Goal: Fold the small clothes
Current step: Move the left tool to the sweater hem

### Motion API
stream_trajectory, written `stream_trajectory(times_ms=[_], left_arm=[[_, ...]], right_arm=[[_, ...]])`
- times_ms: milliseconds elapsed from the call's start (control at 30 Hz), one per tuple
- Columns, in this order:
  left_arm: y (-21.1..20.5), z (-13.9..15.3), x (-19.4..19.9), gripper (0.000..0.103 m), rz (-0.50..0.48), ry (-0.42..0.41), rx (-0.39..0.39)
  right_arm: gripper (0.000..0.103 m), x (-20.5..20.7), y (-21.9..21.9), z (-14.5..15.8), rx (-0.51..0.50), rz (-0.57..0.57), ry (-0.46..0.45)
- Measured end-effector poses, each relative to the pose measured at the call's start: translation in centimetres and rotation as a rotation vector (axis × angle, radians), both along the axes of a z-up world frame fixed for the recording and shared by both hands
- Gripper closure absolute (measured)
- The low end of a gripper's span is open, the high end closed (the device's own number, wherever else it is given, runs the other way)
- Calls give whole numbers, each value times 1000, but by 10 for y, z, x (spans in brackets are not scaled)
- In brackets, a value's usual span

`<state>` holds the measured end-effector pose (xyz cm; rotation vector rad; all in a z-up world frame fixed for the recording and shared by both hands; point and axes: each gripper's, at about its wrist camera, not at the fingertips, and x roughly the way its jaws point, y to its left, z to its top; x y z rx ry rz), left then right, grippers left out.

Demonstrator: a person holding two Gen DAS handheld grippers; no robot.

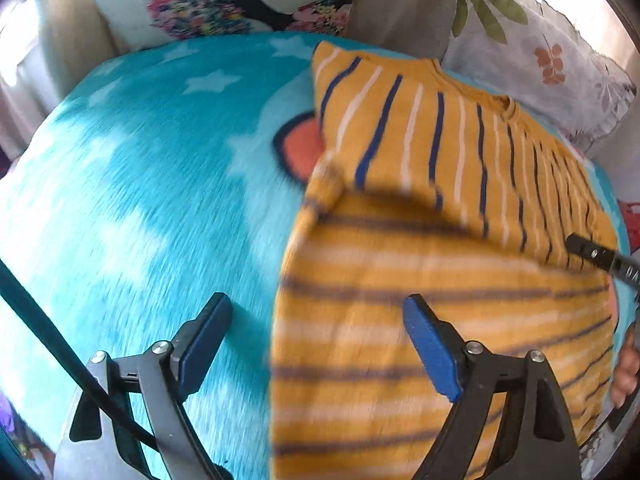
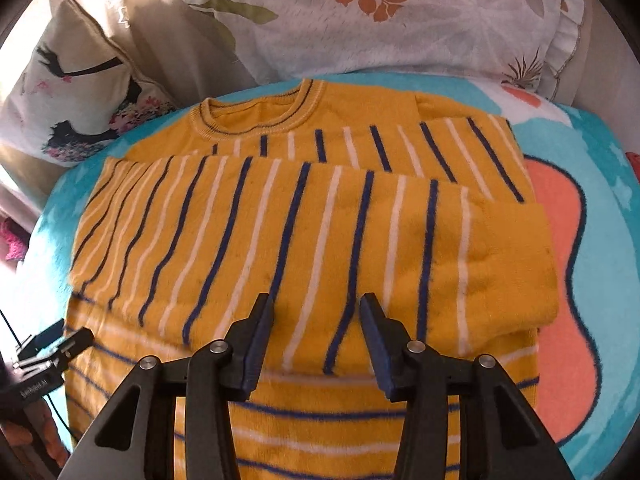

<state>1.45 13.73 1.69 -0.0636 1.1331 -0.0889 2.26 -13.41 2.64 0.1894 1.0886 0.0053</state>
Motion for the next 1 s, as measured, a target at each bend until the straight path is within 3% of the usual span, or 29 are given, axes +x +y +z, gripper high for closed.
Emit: stream_trajectory(times_ms=[133,200,400,567,667,767,867,1000], left_arm=[[2,0,-41,18,30,-9,21],[0,-1,-61,18,52,-13,20],[-3,-2,-115,19,109,-24,31],[1,2,-151,28,153,-33,3],[10,5,-173,30,194,-29,-53],[22,5,-193,30,233,-30,-179],[22,0,-199,27,231,-17,-255],[9,-11,-199,26,181,23,-334]], right_arm=[[54,-33,-1,-2,-39,76,-8],[47,-51,-3,-9,-59,108,24],[41,-110,-7,-11,-165,212,1],[39,-158,-22,-10,-166,274,28],[39,-186,-33,-6,-118,323,58],[39,-213,-42,-3,-28,352,80],[39,-224,-55,-6,73,338,103],[38,-229,-62,-7,102,339,113]])
